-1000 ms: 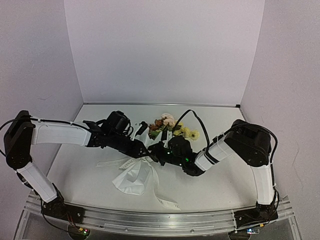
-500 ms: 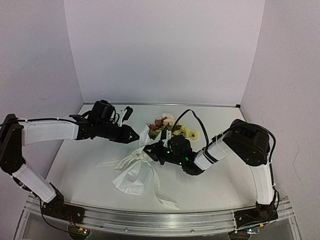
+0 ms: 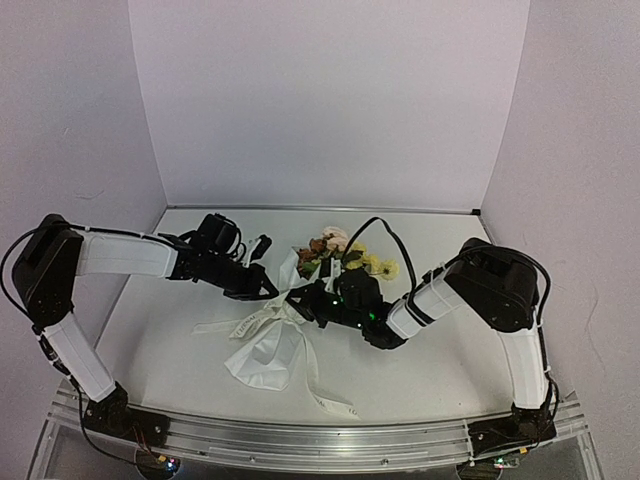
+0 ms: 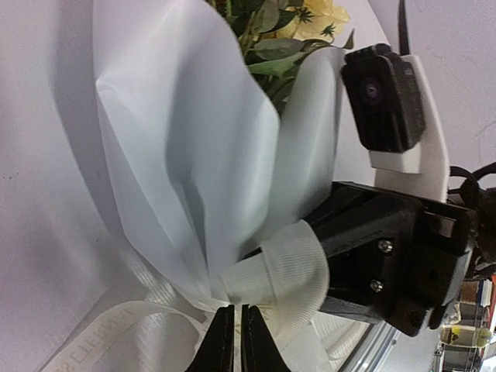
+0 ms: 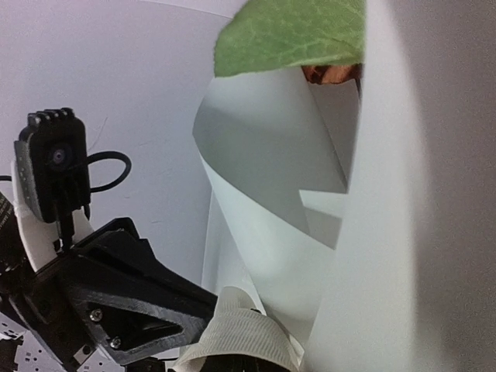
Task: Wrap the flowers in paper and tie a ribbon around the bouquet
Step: Cross the ribbon over the folded bouquet.
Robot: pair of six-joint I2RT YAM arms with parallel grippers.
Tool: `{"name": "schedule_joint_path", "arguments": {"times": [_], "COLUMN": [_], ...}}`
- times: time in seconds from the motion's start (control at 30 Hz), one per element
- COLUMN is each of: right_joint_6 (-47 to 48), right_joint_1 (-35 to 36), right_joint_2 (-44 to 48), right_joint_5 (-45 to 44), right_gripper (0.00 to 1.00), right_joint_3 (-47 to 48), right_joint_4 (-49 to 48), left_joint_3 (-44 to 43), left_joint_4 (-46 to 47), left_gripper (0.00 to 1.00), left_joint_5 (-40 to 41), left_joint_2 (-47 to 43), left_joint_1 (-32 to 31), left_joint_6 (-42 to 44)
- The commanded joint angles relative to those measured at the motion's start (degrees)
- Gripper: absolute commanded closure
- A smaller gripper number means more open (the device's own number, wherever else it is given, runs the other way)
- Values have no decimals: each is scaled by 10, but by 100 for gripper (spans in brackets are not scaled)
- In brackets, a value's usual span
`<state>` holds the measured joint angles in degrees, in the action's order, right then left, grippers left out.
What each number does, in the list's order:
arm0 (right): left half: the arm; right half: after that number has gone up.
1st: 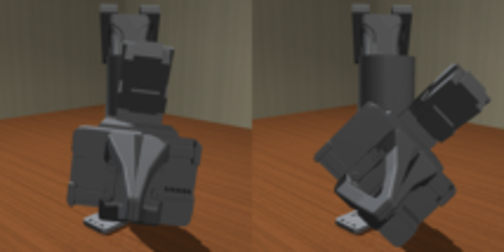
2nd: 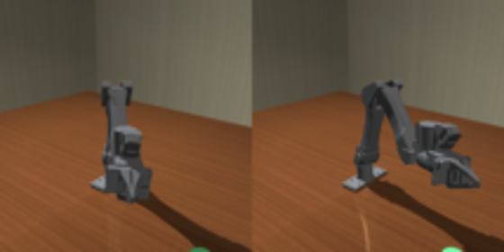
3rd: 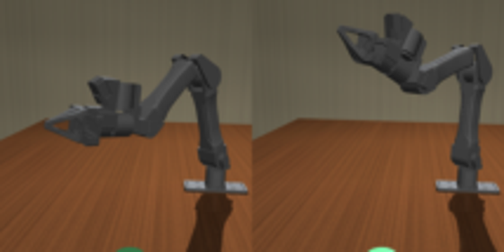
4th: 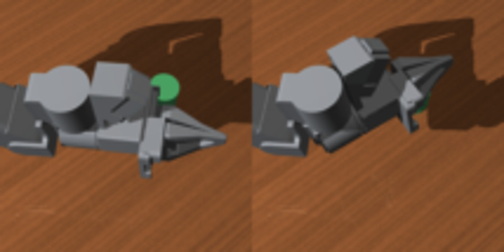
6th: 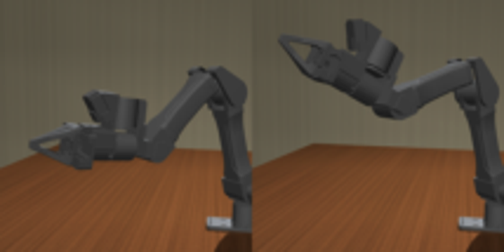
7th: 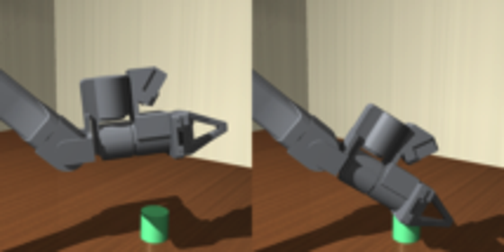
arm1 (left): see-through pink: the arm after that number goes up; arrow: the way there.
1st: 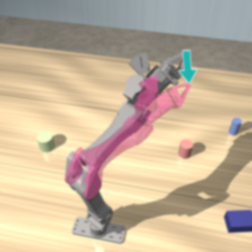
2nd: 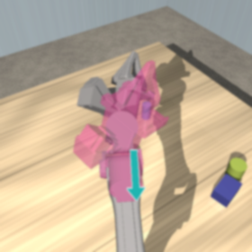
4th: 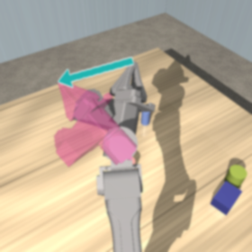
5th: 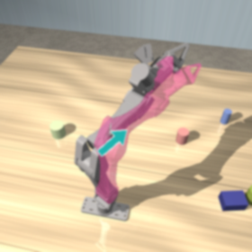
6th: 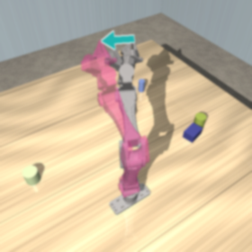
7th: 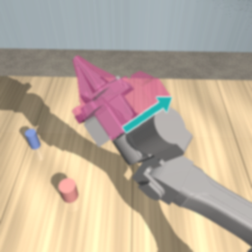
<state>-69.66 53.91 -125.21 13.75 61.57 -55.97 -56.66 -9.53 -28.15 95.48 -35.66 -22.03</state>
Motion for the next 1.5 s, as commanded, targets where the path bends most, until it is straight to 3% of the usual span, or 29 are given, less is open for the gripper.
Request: {"name": "schedule_joint_path", "arguments": {"times": [0.0, 0.27, 0.53, 0.83, 1.1, 1.3, 1.47], "right_joint_6": [11, 10, 13, 26, 33, 31, 30], "right_joint_1": [-2, -2, -2, -13, -18, -18, -19], "right_joint_2": [-13, -23, -52, -55, -54, -56, -55], "right_joint_5": [8, 15, 35, 31, 33, 34, 34], "right_gripper": [98, 97, 95, 94, 95, 95, 95], "right_joint_3": [31, 48, 70, 45, 37, 40, 39], "right_joint_4": [-7, -3, 0, -3, -4, -3, -3], "left_joint_3": [17, 39, 50, 55, 39, 29, 0], "left_joint_4": [39, 57, 65, 93, 88, 66, 36], "left_gripper": [95, 98, 100, 100, 86, 78, 83], "left_joint_5": [-47, -78, -5, 6, 69, 109, 100], "left_joint_2": [-43, -52, -39, -47, -104, -97, -33], "left_joint_1": [-4, -17, -18, -18, -15, -5, 23], "left_joint_6": [0, -4, -26, -49, -53, -54, -66]}}
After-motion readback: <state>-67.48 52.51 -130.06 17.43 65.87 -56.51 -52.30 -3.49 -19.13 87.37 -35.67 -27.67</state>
